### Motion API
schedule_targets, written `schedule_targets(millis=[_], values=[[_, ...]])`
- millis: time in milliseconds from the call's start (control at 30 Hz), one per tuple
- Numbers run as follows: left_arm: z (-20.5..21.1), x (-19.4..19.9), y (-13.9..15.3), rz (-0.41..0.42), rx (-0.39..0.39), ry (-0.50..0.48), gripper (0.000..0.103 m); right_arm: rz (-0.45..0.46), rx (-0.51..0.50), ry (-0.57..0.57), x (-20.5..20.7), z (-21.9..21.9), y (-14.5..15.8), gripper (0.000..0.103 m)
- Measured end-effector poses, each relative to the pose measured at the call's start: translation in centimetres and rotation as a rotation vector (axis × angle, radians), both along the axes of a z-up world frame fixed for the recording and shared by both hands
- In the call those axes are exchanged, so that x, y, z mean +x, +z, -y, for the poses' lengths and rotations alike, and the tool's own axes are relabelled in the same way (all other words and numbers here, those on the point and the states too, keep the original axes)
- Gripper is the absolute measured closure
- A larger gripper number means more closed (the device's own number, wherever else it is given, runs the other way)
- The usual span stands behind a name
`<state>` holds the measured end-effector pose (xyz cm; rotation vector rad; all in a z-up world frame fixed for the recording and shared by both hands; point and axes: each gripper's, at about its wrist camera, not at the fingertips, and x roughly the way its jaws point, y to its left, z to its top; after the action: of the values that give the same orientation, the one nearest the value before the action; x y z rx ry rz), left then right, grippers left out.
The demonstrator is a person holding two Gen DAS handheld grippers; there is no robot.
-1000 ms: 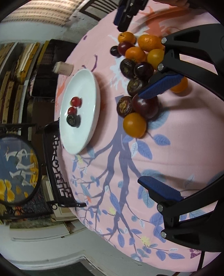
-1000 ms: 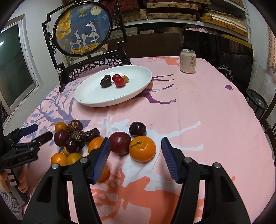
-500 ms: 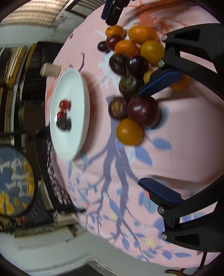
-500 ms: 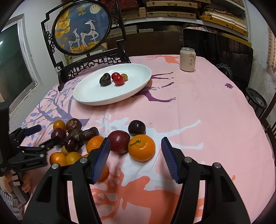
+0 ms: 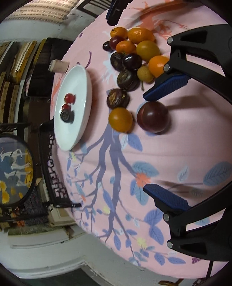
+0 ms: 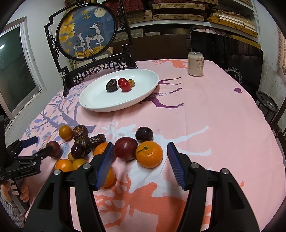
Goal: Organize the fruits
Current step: 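Grasp a red plum with the left tool while the right tool grasps an orange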
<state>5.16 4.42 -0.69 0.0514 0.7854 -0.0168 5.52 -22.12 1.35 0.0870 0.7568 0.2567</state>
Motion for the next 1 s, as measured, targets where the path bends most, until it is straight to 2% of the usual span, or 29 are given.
schedule_targets(millis=[67, 200, 267, 433, 600, 833, 1000], values=[[0.3, -0.1, 0.0, -0.006, -0.035, -0.042, 0.026, 0.0, -0.001, 0.0, 0.0, 0.0, 0.0, 0.041], [1.5, -0.3, -0.3, -0.018, -0.021, -0.101, 0.039, -0.009, -0.001, -0.002, 0.0, 0.0, -0.1, 0.041], [1.8, -0.3, -0.5, -0.034, -0.034, -0.136, 0.048, -0.01, 0.001, 0.001, 0.1, 0.0, -0.1, 0.041], [2.3, 0.0, -0.9, -0.067, -0.064, -0.18, 0.061, -0.015, 0.008, 0.008, 0.2, 0.0, -0.2, 0.041], [2.7, 0.1, -1.0, -0.074, -0.047, -0.188, 0.063, -0.054, 0.044, 0.024, 0.5, 0.3, -0.7, 0.041], [1.8, 0.0, -0.7, -0.057, -0.061, -0.144, 0.063, -0.15, 0.208, -0.024, 1.7, 3.5, -1.9, 0.042], [1.7, 0.2, -0.8, -0.065, -0.058, -0.136, 0.063, -0.192, 0.177, -0.013, 2.1, 2.9, -2.9, 0.052]])
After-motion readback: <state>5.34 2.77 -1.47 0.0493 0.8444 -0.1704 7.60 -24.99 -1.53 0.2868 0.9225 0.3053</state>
